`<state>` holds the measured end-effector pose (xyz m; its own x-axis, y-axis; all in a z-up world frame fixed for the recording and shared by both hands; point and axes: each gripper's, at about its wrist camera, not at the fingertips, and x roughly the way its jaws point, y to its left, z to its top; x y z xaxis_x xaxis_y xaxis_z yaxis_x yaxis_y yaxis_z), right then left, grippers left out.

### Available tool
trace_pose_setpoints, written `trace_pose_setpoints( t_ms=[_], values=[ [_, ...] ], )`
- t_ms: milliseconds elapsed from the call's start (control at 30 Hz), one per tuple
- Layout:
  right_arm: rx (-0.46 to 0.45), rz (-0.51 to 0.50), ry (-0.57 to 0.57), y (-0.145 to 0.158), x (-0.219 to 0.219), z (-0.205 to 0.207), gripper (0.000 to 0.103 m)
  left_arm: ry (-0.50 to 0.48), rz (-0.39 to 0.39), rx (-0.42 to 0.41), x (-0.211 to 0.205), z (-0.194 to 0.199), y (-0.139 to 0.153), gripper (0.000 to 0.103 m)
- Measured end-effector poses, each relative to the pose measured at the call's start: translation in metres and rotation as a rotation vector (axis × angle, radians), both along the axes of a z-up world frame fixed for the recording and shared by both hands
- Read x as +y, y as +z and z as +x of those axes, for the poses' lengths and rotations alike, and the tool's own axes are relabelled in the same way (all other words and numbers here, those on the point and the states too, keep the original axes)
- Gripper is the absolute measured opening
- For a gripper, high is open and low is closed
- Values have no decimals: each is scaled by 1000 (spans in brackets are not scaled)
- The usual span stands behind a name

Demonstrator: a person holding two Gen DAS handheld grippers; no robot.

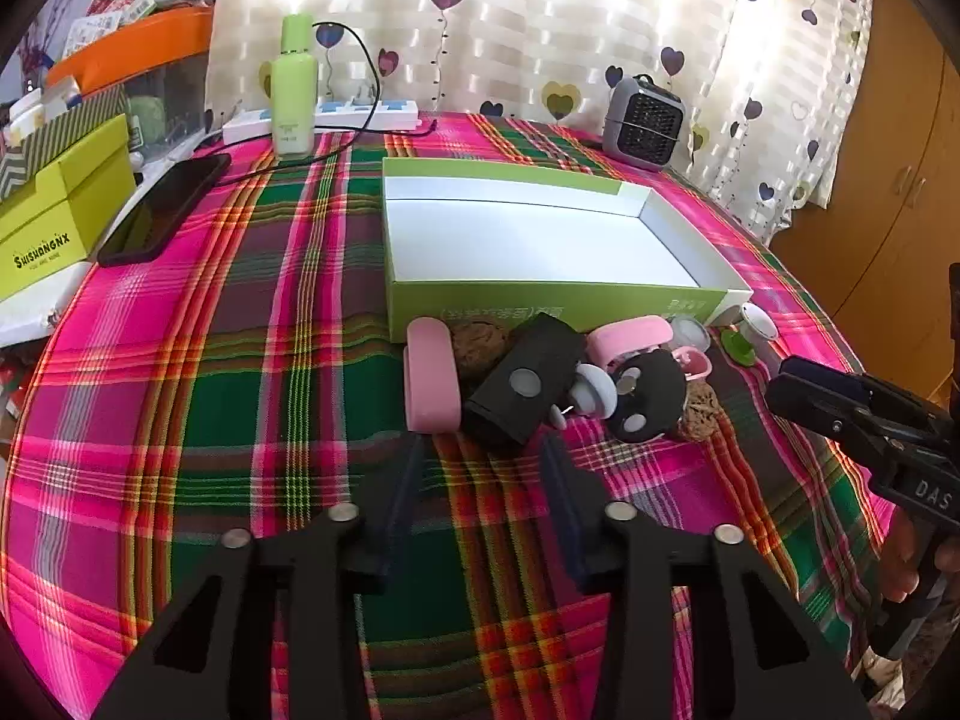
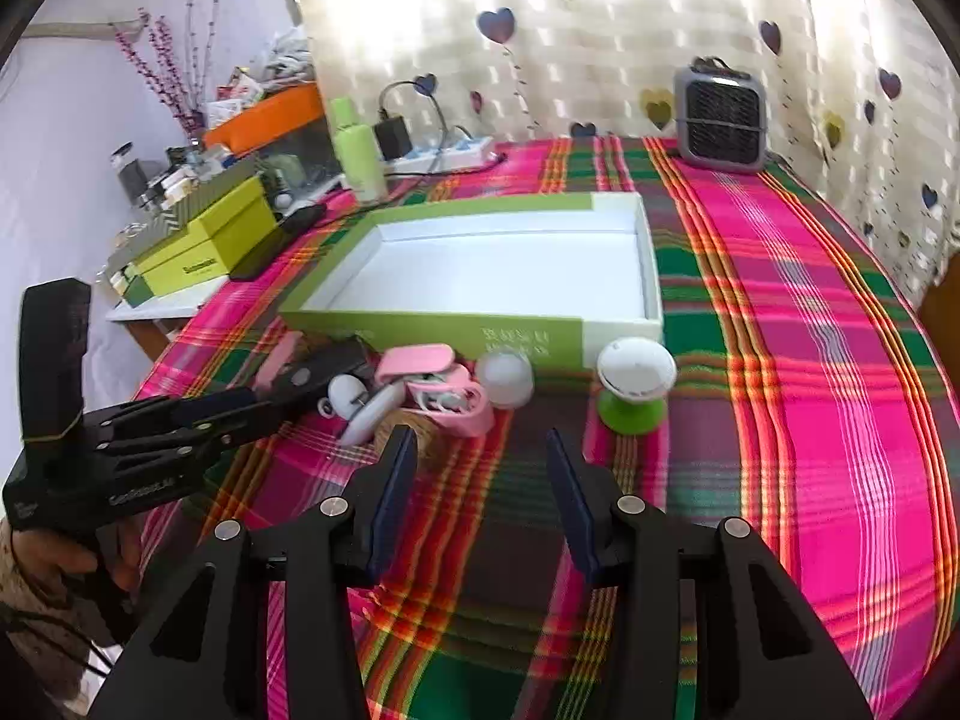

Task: Organize objects
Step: 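Move the right tool to the walnut while the left tool approaches the white knob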

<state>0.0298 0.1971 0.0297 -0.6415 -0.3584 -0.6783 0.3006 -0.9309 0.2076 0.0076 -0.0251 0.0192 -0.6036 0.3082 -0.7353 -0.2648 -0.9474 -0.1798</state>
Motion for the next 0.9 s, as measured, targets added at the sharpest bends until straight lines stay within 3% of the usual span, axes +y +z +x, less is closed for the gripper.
trace_pose_setpoints(
  t_ms=[100,367,767,900],
  values=[
    [-6,6,51,-3,-14,-1,46,-14,9,0,-2,-2,0,24],
    [-19,43,78,-12,-33,-6,46,-51,6,0,-1,-6,2,24],
    [-60,72,94,-20,-43,-17,46,-109,6,-2,6,-10,1,42],
    [-77,65,100,-23,-44,-20,46,-119,-20,9,10,-13,1,42]
  ],
)
